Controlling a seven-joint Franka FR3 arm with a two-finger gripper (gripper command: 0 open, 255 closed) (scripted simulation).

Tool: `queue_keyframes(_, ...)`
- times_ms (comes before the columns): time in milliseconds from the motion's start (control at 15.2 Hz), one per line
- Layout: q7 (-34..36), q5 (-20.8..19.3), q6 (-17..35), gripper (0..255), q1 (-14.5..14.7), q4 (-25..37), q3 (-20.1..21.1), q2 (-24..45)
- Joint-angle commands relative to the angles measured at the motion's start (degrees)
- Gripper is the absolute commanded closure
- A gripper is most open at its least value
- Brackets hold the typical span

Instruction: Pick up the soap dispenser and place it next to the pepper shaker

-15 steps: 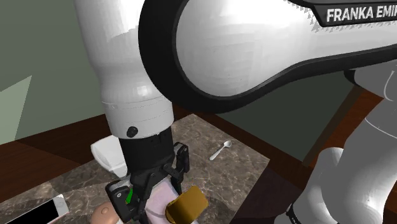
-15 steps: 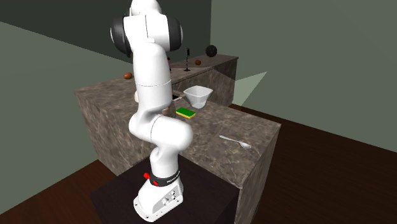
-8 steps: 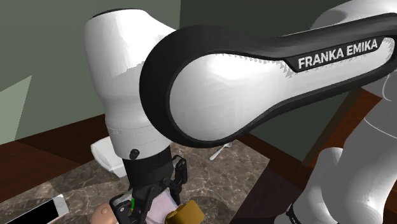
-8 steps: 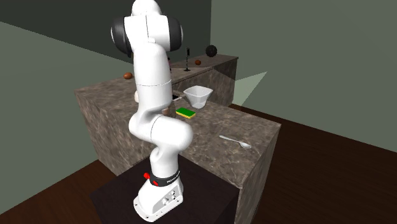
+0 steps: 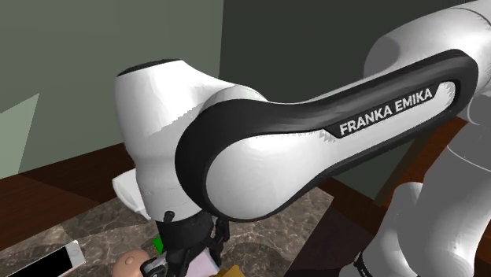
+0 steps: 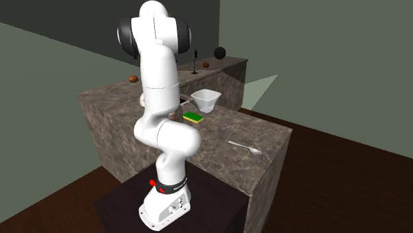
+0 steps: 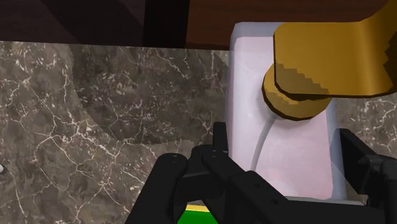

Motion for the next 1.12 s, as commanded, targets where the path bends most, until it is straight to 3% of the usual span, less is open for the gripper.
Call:
queue_keyframes(0,-0.15,-0.15,1.53,255,0.03,-1.21,0.02,0.35)
queue_keyframes(1056,0.59,-3.08,13.56,255,0.94,-8.26,0.16,6.26)
